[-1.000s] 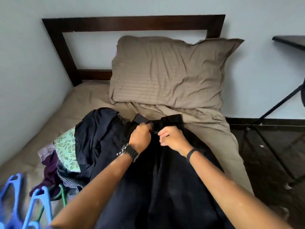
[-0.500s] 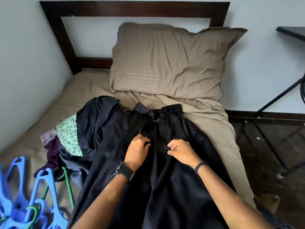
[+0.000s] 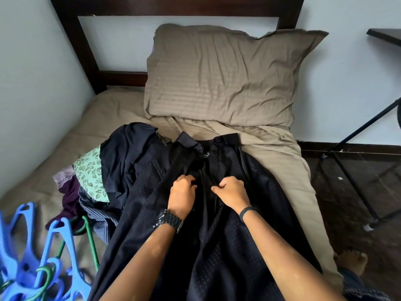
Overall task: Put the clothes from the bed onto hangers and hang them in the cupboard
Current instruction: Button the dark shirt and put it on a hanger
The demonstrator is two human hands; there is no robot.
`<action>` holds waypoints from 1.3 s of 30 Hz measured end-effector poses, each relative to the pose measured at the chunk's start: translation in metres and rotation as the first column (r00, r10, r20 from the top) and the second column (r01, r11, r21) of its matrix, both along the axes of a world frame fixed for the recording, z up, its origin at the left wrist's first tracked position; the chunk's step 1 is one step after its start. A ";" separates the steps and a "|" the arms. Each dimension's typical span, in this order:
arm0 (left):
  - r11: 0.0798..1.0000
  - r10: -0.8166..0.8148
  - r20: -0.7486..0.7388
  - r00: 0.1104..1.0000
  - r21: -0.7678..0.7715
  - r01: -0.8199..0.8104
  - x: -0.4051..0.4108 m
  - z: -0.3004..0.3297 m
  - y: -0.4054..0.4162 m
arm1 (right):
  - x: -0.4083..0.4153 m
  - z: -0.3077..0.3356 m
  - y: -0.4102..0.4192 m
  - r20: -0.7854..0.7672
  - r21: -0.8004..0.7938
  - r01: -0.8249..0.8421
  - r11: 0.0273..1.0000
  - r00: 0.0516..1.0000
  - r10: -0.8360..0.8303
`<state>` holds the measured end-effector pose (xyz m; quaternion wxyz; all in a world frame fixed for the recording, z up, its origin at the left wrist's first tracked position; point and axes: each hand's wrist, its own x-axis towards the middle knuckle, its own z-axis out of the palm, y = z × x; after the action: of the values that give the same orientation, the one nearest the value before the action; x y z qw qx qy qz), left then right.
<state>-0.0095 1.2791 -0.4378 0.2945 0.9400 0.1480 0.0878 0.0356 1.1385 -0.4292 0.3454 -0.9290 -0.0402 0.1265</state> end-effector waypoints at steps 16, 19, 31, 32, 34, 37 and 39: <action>0.772 0.156 0.140 0.978 -0.634 -0.032 -0.005 0.027 -0.001 | 0.001 0.024 -0.032 -0.313 0.734 0.321 0.598 0.942 -0.122; 0.748 0.152 0.159 0.975 -0.664 -0.008 -0.004 0.028 -0.004 | 0.002 0.019 -0.032 -0.273 0.698 0.333 0.634 0.942 -0.194; 0.516 0.211 0.083 0.974 -0.855 -0.039 0.003 0.024 -0.013 | -0.009 0.024 -0.003 0.331 0.443 0.126 0.888 0.897 -0.293; 0.478 0.215 0.077 0.974 -0.878 -0.036 0.003 0.025 -0.014 | -0.011 0.025 0.001 0.378 0.422 0.092 0.902 0.887 -0.267; 0.418 0.213 0.063 0.975 -0.908 -0.033 0.004 0.026 -0.013 | -0.014 0.024 0.008 0.435 0.365 0.034 0.930 0.877 -0.203; 0.399 0.188 0.048 0.981 -0.916 -0.031 0.005 0.025 -0.013 | -0.019 0.020 0.013 0.433 0.317 -0.038 0.948 0.895 -0.109; 0.397 0.177 0.051 0.983 -0.918 -0.024 0.005 0.024 -0.013 | -0.021 0.018 0.016 0.410 0.318 -0.053 0.947 0.908 -0.087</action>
<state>-0.0048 1.2664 -0.4142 0.7635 0.6069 0.2071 0.0762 0.0146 1.1543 -0.4115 0.4765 -0.8659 -0.1250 -0.0868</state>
